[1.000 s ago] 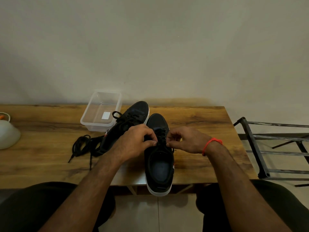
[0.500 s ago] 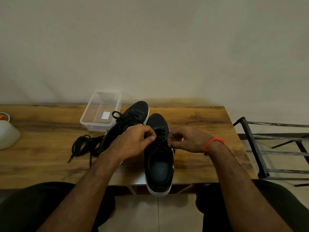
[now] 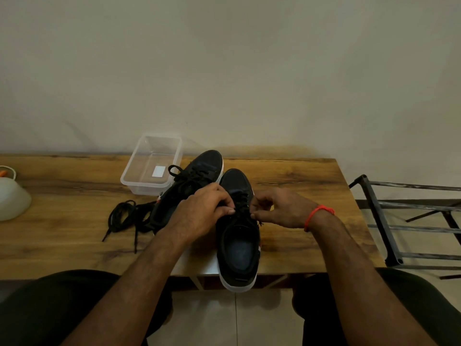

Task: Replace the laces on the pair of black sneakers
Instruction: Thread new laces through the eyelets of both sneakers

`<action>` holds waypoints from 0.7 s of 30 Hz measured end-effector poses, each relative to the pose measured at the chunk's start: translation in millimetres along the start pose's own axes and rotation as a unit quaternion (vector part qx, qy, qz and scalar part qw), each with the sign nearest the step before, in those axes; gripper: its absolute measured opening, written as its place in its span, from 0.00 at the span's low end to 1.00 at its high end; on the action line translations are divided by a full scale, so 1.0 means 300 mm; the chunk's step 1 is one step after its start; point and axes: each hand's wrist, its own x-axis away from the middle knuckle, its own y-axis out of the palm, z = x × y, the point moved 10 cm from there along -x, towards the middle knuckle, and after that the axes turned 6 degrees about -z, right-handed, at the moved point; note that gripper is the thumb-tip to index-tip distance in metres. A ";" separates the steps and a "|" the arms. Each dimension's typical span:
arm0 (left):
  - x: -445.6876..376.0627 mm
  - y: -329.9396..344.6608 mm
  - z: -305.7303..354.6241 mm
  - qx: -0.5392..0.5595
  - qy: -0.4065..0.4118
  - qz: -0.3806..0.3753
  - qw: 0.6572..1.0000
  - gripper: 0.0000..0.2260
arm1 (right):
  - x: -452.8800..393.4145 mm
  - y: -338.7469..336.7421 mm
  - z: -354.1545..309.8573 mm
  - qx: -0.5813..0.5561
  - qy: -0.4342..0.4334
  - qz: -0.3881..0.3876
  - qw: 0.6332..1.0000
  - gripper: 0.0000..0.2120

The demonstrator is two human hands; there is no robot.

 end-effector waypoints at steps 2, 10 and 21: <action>0.000 -0.005 -0.006 0.004 -0.003 -0.005 1.000 0.01 | -0.001 -0.001 0.001 0.001 0.002 0.001 1.000 0.01; 0.002 -0.009 0.005 -0.001 -0.003 0.002 1.000 0.01 | -0.001 -0.007 0.000 -0.008 -0.002 0.013 1.000 0.03; -0.002 -0.010 0.013 -0.006 0.007 0.005 1.000 0.04 | -0.010 -0.012 -0.069 0.038 -0.050 0.058 0.996 0.03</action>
